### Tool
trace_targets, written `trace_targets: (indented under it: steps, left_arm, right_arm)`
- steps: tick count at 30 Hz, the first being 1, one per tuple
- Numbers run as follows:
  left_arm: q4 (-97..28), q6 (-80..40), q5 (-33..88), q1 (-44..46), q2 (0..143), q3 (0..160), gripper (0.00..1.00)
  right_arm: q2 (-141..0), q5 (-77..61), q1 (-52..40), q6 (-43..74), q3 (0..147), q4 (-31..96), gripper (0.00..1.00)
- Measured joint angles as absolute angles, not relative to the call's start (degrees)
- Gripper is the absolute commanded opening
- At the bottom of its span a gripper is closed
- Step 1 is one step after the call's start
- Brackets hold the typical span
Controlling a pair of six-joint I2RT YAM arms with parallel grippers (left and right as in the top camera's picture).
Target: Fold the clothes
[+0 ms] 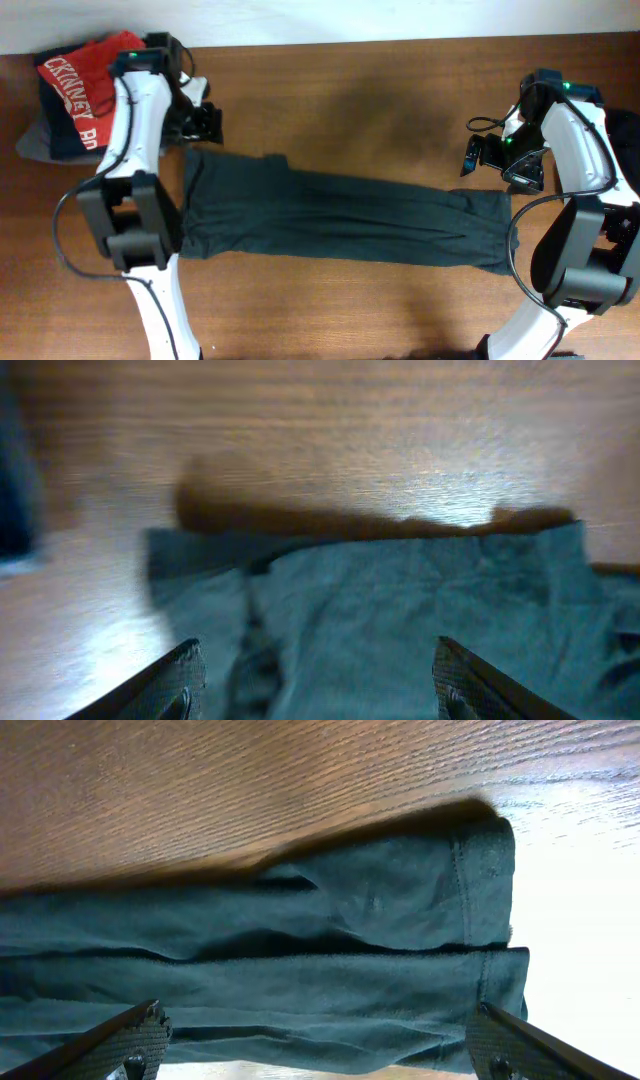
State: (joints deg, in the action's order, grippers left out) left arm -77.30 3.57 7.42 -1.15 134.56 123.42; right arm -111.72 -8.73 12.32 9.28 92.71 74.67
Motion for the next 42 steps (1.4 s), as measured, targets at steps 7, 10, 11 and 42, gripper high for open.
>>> trace_targets:
  steps: [7, 10, 11, 42]
  left_arm:
    - [-77.17, 3.55, 8.19, 0.1, 137.27, 122.78, 0.73]
    - [-77.17, 3.53, 7.84, -0.01, 137.27, 122.78, 0.73]
    - [-77.17, 3.49, 7.46, -0.01, 137.27, 122.78, 0.73]
    - [-79.11, 2.98, 3.6, -0.08, 139.04, 122.78, 0.34]
  right_arm:
    - [-111.72, -8.73, 12.32, 9.21, 92.66, 74.7, 0.99]
    - [-111.72, -8.73, 12.32, 9.19, 92.66, 74.7, 0.99]
    - [-111.72, -8.73, 12.32, 9.17, 92.66, 74.7, 0.99]
    - [-111.72, -8.71, 12.32, 8.49, 92.66, 74.7, 0.99]
